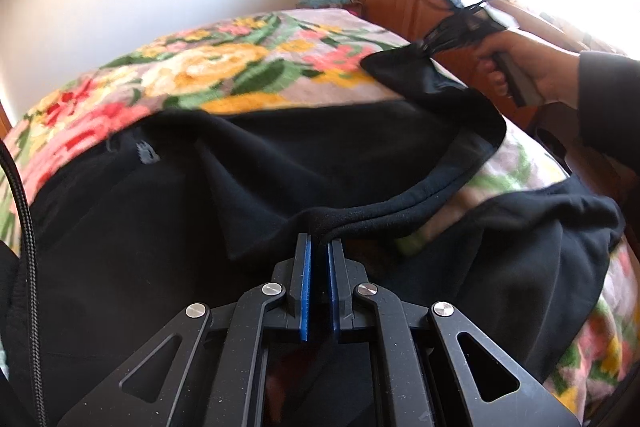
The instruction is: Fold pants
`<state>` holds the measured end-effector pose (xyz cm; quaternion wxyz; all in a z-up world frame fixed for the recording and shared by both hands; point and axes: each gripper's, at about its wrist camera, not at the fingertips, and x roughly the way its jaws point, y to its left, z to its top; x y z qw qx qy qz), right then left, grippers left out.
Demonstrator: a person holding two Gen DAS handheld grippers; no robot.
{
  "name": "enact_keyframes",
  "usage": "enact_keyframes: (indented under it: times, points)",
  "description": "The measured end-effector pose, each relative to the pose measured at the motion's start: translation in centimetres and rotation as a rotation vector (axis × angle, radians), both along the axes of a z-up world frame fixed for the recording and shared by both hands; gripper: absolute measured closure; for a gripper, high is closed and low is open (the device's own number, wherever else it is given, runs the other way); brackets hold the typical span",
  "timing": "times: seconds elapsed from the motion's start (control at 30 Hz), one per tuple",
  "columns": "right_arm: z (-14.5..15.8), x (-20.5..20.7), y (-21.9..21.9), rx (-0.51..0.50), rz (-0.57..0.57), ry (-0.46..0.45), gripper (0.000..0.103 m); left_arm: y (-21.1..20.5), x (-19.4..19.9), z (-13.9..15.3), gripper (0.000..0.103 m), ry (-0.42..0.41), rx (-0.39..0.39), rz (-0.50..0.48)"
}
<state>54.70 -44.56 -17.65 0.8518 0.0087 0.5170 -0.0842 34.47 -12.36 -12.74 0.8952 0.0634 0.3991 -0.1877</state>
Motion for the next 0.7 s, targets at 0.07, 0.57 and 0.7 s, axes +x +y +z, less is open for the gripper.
enact_keyframes:
  times: [0.07,0.57,0.7]
  points:
    - [3.1,0.4,-0.1,-0.044,-0.009,-0.050,0.096,0.0,0.5,1.2,0.096,-0.022,0.001,0.015]
    - [31.3,1.6,-2.9,-0.358,-0.091,-0.455,0.097,4.4,4.3,15.2,0.096,-0.247,-0.040,0.261]
    - [30.3,-2.2,-8.1,-0.332,-0.175,-0.430,0.097,2.7,2.4,13.9,0.096,-0.218,-0.042,0.231]
